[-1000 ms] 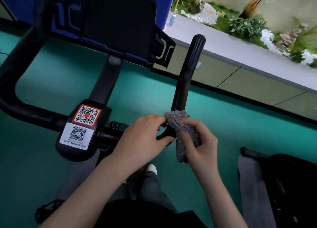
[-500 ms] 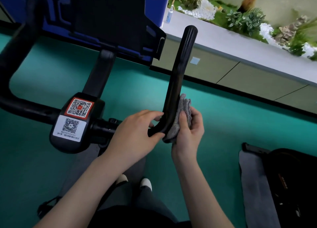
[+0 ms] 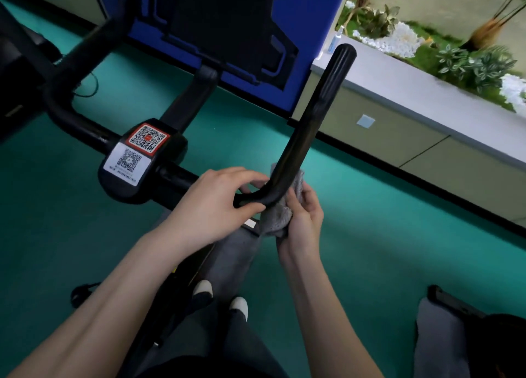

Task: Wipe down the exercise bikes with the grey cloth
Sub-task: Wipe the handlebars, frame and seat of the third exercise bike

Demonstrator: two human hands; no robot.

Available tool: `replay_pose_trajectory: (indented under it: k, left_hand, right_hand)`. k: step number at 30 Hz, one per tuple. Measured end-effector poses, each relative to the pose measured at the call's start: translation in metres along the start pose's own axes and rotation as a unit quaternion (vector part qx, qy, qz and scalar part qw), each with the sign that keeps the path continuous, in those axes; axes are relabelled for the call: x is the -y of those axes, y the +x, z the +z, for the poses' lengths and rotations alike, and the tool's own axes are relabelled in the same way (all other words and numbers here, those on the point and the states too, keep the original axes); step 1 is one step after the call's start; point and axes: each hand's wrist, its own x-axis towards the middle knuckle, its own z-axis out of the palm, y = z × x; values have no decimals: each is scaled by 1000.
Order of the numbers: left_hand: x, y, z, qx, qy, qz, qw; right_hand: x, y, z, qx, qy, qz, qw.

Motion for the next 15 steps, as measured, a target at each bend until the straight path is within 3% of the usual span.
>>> replay_pose_trajectory:
  k: [7, 9, 11, 15]
  left_hand:
    - [-2, -5, 3, -31, 12, 0, 999]
    - [-1, -7, 2, -39, 27, 7, 999]
    - [2, -9, 0, -44, 60, 10, 997]
    - [10, -16, -6, -58, 117, 9, 991]
  right_hand:
    - [-16, -21, -9, 98, 20, 101, 990]
    - [-11, -21, -13, 100, -22, 99, 990]
    - [1, -21, -24, 68, -99, 50, 992]
    - [40, -18, -33, 9, -231, -162, 959]
